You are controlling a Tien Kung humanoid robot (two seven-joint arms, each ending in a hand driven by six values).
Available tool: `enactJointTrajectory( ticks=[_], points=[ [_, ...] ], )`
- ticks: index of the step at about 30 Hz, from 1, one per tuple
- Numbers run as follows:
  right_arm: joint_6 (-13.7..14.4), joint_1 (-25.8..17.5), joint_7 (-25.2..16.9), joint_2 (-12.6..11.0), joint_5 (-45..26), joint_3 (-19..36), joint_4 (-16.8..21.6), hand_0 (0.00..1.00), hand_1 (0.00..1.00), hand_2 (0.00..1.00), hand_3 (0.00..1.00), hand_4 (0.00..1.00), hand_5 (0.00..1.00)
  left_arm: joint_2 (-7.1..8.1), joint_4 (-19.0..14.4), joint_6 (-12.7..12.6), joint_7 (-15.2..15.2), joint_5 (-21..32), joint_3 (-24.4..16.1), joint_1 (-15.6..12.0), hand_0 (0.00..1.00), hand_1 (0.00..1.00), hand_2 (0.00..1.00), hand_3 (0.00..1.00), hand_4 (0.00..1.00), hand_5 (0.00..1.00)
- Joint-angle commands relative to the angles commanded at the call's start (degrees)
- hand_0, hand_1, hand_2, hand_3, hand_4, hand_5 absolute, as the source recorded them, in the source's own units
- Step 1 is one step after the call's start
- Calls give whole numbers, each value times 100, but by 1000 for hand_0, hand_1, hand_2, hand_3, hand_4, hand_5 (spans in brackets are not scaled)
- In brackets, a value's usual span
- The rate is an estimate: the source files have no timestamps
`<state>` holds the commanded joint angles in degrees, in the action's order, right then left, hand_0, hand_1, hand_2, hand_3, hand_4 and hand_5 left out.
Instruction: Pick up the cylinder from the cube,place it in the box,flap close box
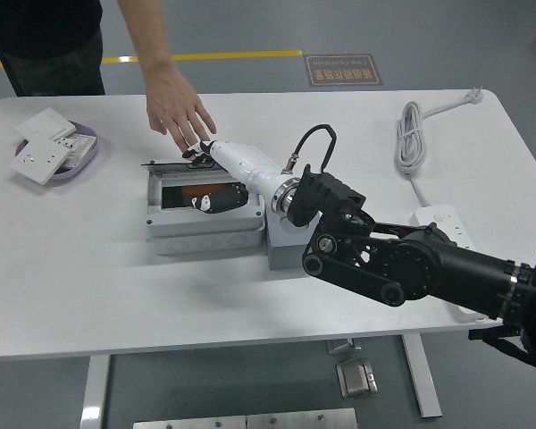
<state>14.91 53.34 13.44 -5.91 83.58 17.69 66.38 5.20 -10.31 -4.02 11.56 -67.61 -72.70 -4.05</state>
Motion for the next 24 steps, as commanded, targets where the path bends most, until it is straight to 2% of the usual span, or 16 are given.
enactJointTrajectory(
  ticks=[24],
  points=[
    [81, -91, -27, -191, -272, -64, 263, 823, 758, 771, 814, 799, 341, 19, 0, -21, 31, -60, -66, -6, 571, 590, 548, 577, 569, 307]
  ],
)
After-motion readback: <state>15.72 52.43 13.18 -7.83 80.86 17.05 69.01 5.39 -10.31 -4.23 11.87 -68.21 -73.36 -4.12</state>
